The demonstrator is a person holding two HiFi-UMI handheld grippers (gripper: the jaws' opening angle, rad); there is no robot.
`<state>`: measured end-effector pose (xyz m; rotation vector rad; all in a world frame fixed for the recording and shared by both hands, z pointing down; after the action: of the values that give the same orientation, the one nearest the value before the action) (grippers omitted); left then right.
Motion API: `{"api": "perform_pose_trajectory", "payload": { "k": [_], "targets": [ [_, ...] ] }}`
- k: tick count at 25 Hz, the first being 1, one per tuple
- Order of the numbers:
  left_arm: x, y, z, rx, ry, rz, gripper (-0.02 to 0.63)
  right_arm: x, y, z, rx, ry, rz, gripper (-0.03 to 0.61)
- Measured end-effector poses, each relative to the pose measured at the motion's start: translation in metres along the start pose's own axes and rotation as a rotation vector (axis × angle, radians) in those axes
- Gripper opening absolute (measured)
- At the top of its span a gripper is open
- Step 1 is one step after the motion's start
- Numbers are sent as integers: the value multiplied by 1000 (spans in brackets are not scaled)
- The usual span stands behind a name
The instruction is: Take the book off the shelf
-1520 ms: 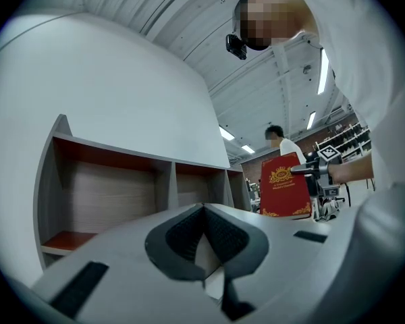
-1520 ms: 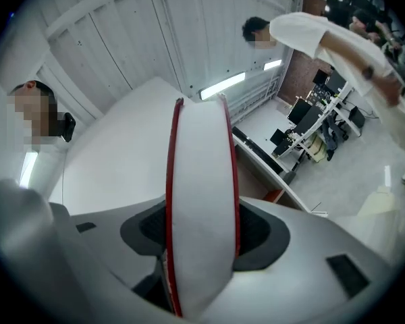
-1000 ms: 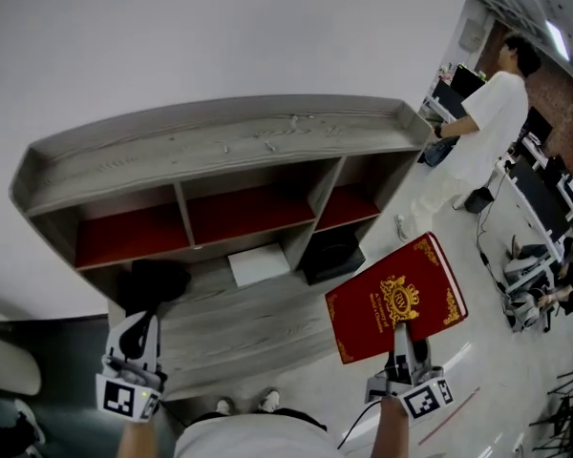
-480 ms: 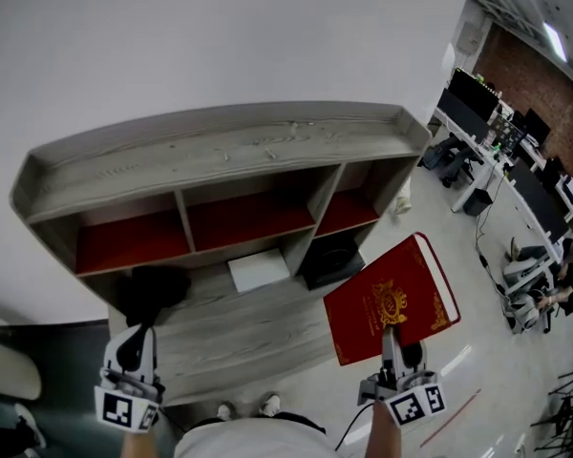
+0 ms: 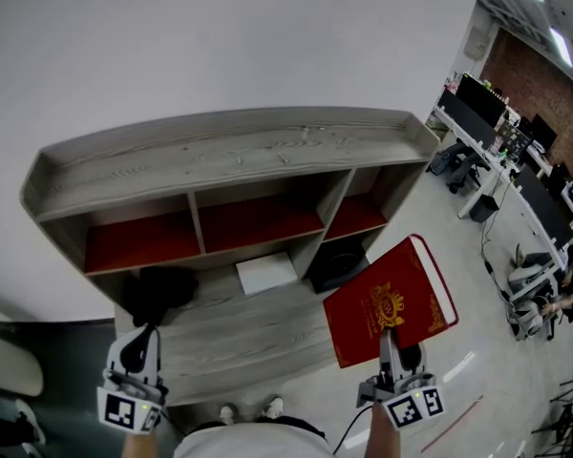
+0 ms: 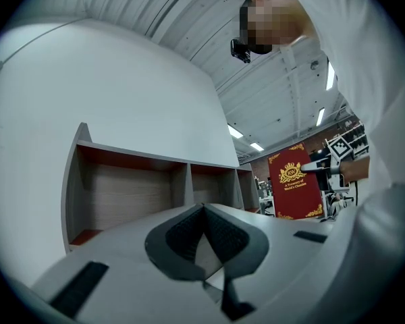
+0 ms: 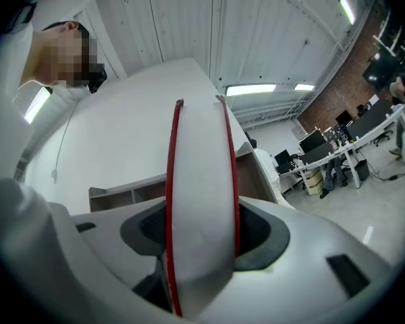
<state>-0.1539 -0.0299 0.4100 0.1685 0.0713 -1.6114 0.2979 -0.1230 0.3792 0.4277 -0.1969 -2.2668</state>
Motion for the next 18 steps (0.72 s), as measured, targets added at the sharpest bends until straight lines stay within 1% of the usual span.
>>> {"api": "perform_pose_trajectory", "payload": {
  "k": [12, 18],
  "targets": [
    [0, 4, -2, 0, 4, 32, 16, -3, -6, 4, 12, 6, 12, 252],
    [-3, 3, -3, 8, 18, 38, 17, 2, -12, 4, -1, -16, 10, 253]
  ]
}}
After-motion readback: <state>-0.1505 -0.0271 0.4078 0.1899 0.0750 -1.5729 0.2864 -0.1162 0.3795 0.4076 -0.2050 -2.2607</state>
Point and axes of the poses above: the fingertips, and each gripper's own axes: x forward along the fingers, y to its right, z out of its underside, the point moved 5 cm from there along -x, backward along the fingers, and after that the axes turned 15 degrees about -z, right-handed, at the moved point
